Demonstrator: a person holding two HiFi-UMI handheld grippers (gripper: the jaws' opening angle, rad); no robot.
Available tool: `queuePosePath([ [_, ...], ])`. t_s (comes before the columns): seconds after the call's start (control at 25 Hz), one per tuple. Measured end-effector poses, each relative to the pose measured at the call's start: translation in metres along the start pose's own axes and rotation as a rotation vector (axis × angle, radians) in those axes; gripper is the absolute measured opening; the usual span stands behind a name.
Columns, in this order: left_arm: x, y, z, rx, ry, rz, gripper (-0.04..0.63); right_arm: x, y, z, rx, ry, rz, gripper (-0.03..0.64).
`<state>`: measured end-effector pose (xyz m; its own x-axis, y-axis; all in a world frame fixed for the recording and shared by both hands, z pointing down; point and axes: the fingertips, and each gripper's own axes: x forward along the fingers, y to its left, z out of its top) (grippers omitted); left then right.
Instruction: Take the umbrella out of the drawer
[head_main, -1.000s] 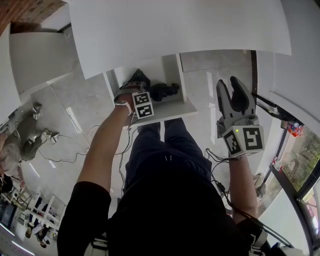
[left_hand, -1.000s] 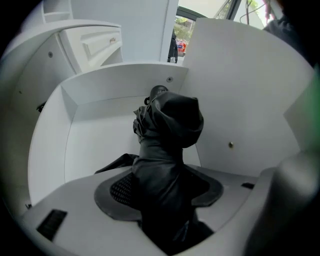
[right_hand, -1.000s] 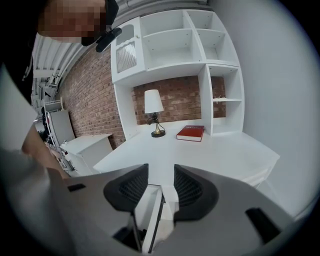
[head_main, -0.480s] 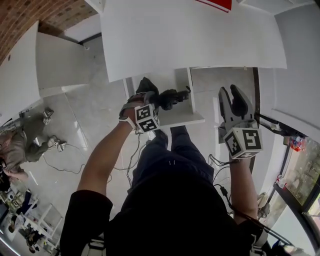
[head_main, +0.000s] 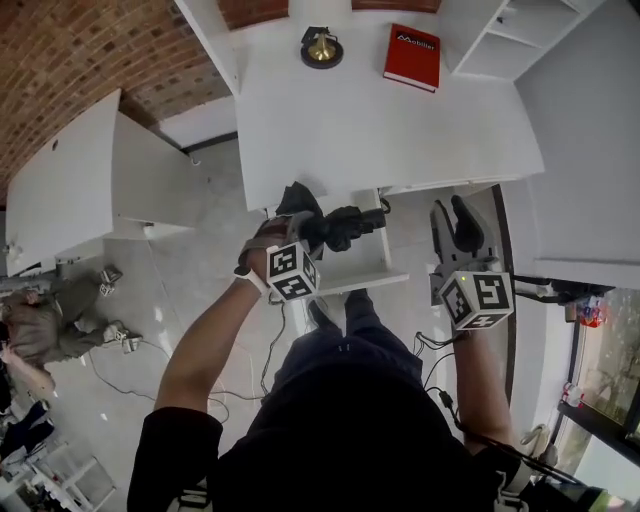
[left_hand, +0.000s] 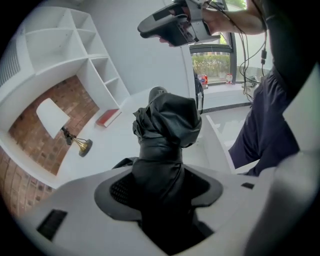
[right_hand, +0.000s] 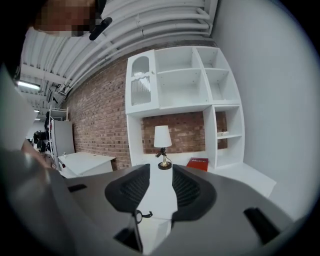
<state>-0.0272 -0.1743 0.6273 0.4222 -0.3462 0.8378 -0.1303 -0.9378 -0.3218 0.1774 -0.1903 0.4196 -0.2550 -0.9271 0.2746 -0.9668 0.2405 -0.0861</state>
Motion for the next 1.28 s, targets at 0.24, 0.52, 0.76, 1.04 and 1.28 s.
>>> queuePosePath([
  [0.24, -0.057, 0.048, 0.027, 0.065, -0.049, 0.153, 0.255, -0.012, 0.020, 0.042, -0.037, -0.080, 0.003, 0.135],
  [0.52, -0.081, 0.094, 0.031, 0.076, -0.057, 0.258, 0.255, -0.015, 0.043, 0.052, -0.031, -0.105, 0.027, 0.133],
  [0.76, -0.059, 0.135, 0.013, 0.064, 0.003, 0.281, 0.255, 0.012, 0.036, 0.045, -0.006, -0.090, 0.053, 0.130],
  [1.04, -0.001, 0.179, -0.019, 0.003, 0.107, 0.228, 0.255, 0.074, 0.014, 0.037, 0.008, -0.046, 0.110, 0.130],
  [1.28, 0.057, 0.214, -0.036, -0.006, 0.182, 0.182, 0.255, 0.119, -0.021, 0.030, 0.018, -0.005, 0.128, 0.130],
])
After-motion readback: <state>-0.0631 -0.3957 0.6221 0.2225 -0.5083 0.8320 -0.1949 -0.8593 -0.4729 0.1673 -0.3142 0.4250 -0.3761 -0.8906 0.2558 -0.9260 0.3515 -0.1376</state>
